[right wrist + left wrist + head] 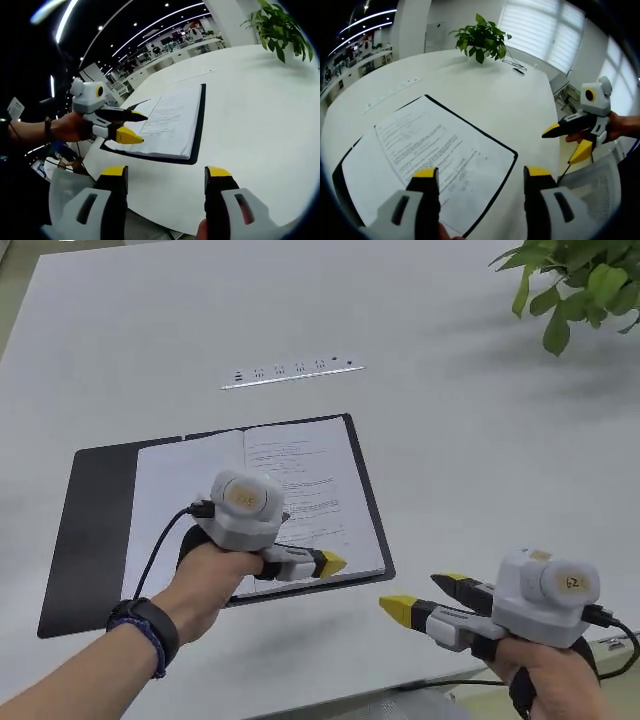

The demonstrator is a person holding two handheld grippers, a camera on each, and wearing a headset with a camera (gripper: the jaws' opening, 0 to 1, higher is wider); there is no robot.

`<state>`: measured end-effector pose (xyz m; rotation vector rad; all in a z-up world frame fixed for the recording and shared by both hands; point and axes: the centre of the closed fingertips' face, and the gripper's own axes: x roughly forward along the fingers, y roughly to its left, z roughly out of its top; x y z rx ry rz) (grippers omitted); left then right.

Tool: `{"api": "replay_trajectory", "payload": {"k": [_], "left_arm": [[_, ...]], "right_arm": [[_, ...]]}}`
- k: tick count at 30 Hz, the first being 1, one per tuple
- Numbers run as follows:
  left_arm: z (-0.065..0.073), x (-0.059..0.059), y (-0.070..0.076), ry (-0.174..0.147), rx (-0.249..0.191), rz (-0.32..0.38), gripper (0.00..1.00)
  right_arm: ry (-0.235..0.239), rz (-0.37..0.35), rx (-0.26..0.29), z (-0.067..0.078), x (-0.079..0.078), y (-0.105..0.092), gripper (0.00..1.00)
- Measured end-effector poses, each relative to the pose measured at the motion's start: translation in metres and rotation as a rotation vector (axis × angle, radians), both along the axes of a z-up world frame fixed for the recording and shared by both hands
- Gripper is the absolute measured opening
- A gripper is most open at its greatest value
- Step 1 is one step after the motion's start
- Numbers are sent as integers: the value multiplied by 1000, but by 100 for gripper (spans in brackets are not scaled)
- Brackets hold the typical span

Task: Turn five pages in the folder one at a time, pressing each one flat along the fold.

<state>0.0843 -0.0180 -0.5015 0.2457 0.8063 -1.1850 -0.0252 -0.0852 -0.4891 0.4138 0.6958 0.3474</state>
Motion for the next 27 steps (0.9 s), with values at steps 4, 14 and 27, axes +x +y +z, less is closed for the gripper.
{"api": "replay_trajectory", "payload": {"k": [4, 14, 27], "left_arm": [[-8, 1, -9, 1, -5, 13, 67], [-34, -2, -31, 14, 23, 41, 69], [-51, 0, -31, -160, 137, -19, 63]], "right_arm": [[12, 8, -1, -3, -2, -1, 60], [10, 5, 4, -2, 1, -7, 60], [25, 12, 6, -6, -1, -8, 60]]}}
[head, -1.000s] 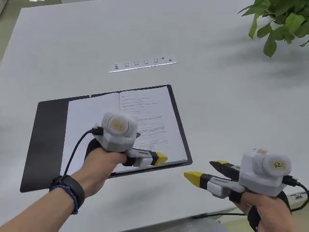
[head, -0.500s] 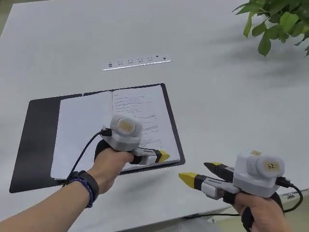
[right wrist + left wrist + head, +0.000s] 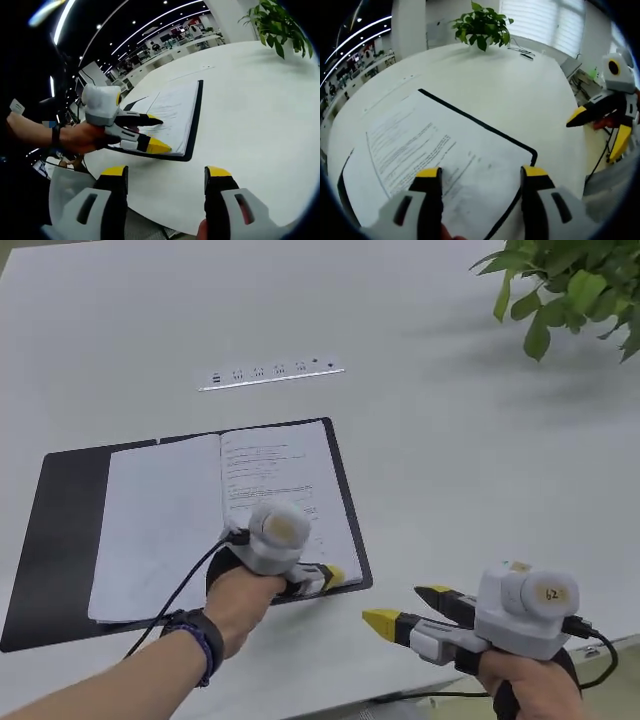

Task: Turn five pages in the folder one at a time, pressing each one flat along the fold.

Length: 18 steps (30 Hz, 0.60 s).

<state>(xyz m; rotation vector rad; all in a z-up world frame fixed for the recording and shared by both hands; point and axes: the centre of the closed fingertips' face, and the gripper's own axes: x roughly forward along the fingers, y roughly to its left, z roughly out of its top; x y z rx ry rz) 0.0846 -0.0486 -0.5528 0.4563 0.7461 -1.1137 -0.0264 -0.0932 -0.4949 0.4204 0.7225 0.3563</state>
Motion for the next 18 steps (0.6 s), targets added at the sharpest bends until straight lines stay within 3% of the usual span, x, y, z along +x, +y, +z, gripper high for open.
{"api": "replay_trajectory", "payload": {"k": [10, 18], "left_arm": [[0, 2, 1, -8, -1, 0, 62], [1, 6, 3, -5, -8, -3, 58]], "right_arm": [[-3, 14, -1, 1, 5, 3, 58], [-31, 23, 9, 7, 19, 9, 54]]}}
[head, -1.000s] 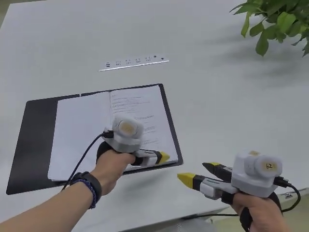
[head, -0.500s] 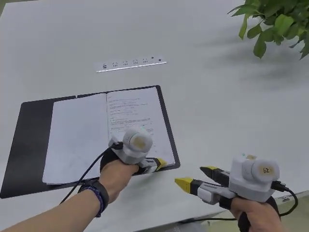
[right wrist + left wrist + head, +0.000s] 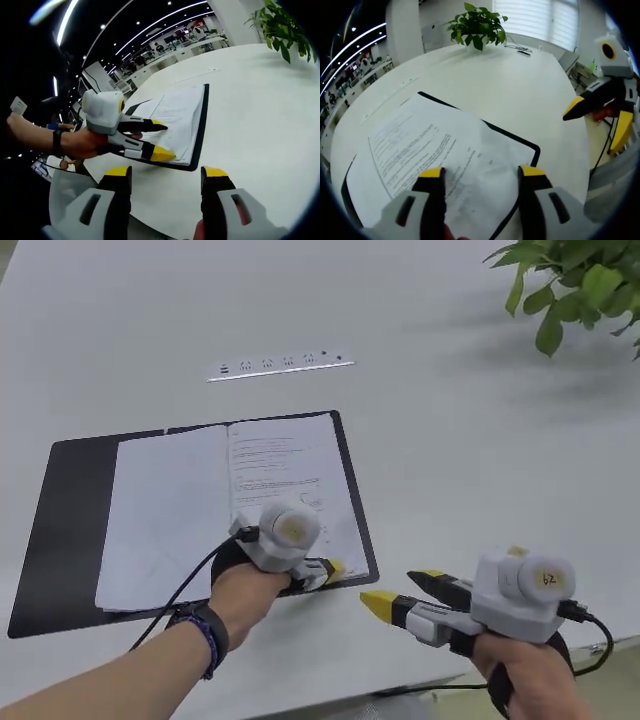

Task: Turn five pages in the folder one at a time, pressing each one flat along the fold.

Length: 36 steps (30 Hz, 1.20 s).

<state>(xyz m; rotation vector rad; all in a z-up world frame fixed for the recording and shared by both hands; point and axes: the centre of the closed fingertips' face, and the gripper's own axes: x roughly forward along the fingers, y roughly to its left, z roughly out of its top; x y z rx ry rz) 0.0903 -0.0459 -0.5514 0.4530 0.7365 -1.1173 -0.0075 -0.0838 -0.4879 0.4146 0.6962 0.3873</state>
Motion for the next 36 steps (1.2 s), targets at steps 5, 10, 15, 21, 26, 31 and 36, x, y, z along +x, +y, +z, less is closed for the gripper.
{"api": "replay_trajectory", "payload": {"k": [5, 10, 15, 21, 26, 31, 36], "left_arm": [[2, 3, 2, 24, -28, 7, 55], [3, 4, 1, 49, -50, 20, 53], [2, 9, 4, 21, -35, 16, 45], [1, 12, 6, -1, -28, 13, 41], [2, 16, 8, -12, -41, 32, 36], [1, 19, 9, -14, -48, 36, 32], [1, 20, 9, -18, -58, 37, 31]], "right_arm": [[-7, 11, 2, 0, 14, 3, 53], [-21, 25, 2, 1, 32, 5, 52], [-32, 39, 4, 0, 54, 6, 52], [-41, 43, 20, -1, 75, 7, 50], [-41, 69, 12, -6, 88, 11, 50], [-30, 79, 13, -15, 102, 10, 50], [-23, 73, 40, -20, 114, 11, 49]]}}
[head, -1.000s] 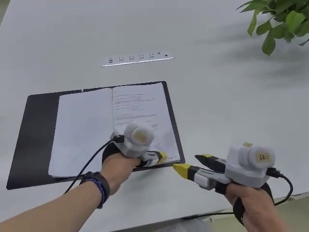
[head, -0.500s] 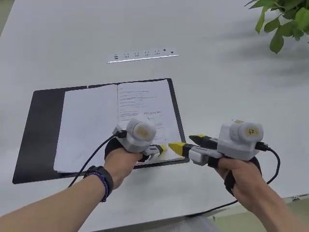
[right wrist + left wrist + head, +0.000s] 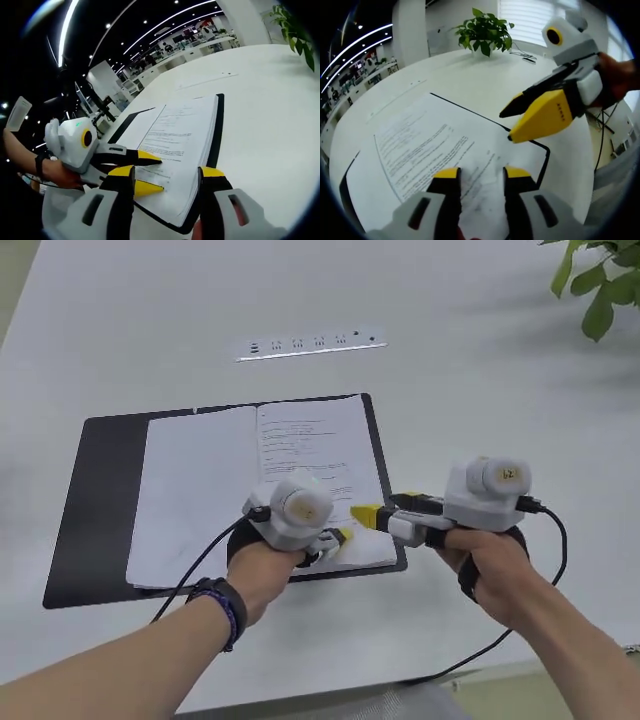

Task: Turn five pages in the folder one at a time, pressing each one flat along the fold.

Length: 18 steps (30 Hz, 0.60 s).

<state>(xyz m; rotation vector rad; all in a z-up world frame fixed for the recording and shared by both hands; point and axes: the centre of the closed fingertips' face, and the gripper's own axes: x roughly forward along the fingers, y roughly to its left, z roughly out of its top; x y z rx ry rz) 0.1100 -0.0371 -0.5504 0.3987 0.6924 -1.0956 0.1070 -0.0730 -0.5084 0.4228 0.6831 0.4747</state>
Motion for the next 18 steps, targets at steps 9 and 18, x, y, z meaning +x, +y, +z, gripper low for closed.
{"api": "replay_trajectory", "payload": {"k": [9, 18], "left_arm": [[0, 1, 1, 0, -7, 0, 30], [1, 1, 0, 5, -16, 1, 30]], "right_arm": [[20, 2, 25, -8, 6, 2, 48], [35, -13, 43, -12, 4, 1, 45]]}}
